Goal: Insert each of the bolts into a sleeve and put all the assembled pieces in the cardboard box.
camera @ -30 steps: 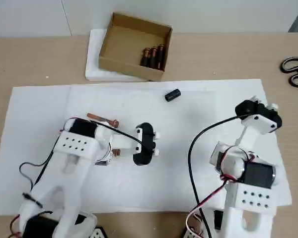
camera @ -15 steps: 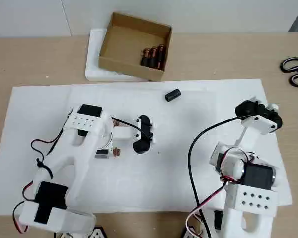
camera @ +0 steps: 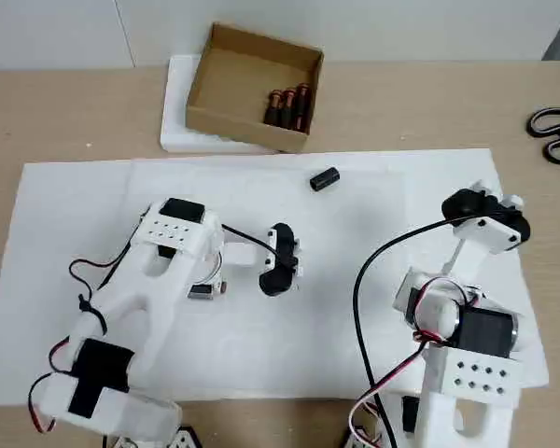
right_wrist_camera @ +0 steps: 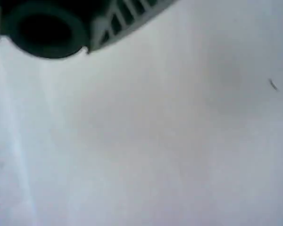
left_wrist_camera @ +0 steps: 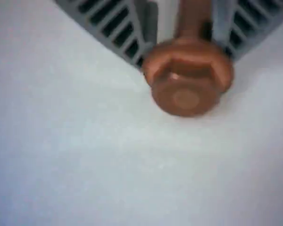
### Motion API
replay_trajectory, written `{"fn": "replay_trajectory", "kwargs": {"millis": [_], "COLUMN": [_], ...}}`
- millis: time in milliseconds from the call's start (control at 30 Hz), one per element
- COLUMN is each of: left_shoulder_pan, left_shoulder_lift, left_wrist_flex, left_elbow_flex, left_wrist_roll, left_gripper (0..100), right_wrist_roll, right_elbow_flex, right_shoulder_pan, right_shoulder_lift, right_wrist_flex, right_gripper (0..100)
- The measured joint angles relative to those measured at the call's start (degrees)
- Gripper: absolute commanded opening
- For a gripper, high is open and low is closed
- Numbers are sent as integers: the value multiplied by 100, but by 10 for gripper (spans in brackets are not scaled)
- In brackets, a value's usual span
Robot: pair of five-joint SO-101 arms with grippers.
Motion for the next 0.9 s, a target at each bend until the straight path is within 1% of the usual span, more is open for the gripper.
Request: {"fn": "replay_trajectory", "kwargs": {"millis": [267,333,400,533,733,900], "left_shoulder_pan": [9,9,9,18,18,-9], "left_shoulder_lift": [396,396,396,396,475,492], "left_wrist_flex": [-35,-35,-35,-26,334,738], "left_elbow_flex": [-176,-176,-176,-158,-448,-1266], "left_wrist_roll": [0,0,0,0,18,475], "left_gripper": [75,53,7,6,6,6], "right_wrist_roll": [0,0,0,0,0,0], "right_elbow_flex": [0,0,0,0,0,0], "right_shoulder_pan": [0,0,0,0,0,0], "right_shoulder_lift": [0,0,0,0,0,0], "right_wrist_flex": [0,0,0,0,0,-44], "right_gripper": [2,2,2,2,2,2]}}
